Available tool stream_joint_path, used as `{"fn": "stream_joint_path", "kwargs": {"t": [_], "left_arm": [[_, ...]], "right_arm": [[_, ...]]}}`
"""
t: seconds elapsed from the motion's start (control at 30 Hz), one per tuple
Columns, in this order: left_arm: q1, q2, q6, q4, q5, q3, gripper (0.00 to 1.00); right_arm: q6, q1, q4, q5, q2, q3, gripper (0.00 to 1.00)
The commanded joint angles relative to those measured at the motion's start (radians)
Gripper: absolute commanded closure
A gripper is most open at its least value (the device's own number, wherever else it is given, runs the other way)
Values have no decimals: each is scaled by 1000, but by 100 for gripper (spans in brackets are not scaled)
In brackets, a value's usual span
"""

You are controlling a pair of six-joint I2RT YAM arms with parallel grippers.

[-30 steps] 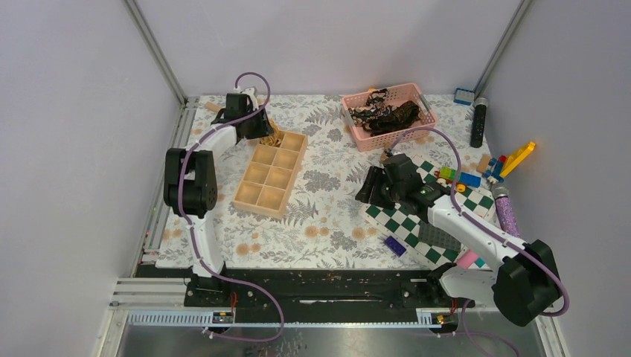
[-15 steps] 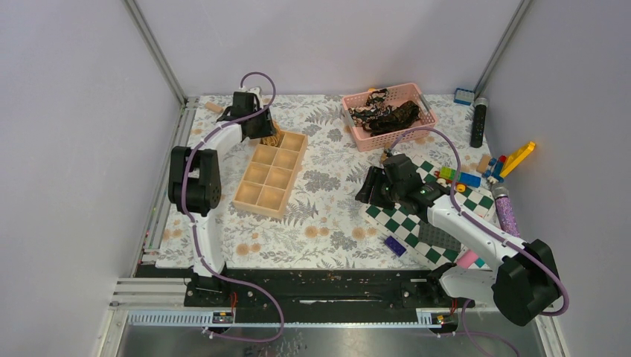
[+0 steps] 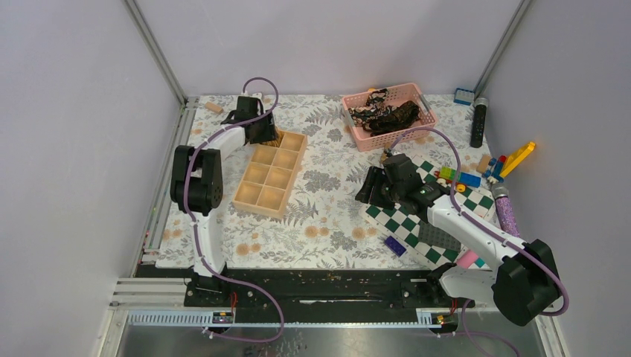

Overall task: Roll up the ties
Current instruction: Place the tie in the storage box.

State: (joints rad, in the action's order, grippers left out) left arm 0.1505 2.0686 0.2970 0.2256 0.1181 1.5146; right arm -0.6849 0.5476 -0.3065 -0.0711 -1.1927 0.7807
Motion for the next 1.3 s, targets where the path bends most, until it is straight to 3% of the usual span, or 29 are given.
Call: {"fn": "stream_joint_path", "kwargs": {"t": [0.0,0.23,0.73,0.8,1.27], "left_arm": [[7,37,13,46,-45,70,49],[11,37,13,73,-47,74,34],[14,-98,35,57,-113,21,17],[17,-107,29,71,-114,32,2],[21,-178,36,143,-256,47,1]], "right_arm": [[11,-8,-3,-7,9,36,42],[12,-8,-2,-2,17,32,42],[11,-7,-3,1,28,21,42],[10,-9,-3,1,28,20,42],[8,-8,-2,3,30,19,41]]}}
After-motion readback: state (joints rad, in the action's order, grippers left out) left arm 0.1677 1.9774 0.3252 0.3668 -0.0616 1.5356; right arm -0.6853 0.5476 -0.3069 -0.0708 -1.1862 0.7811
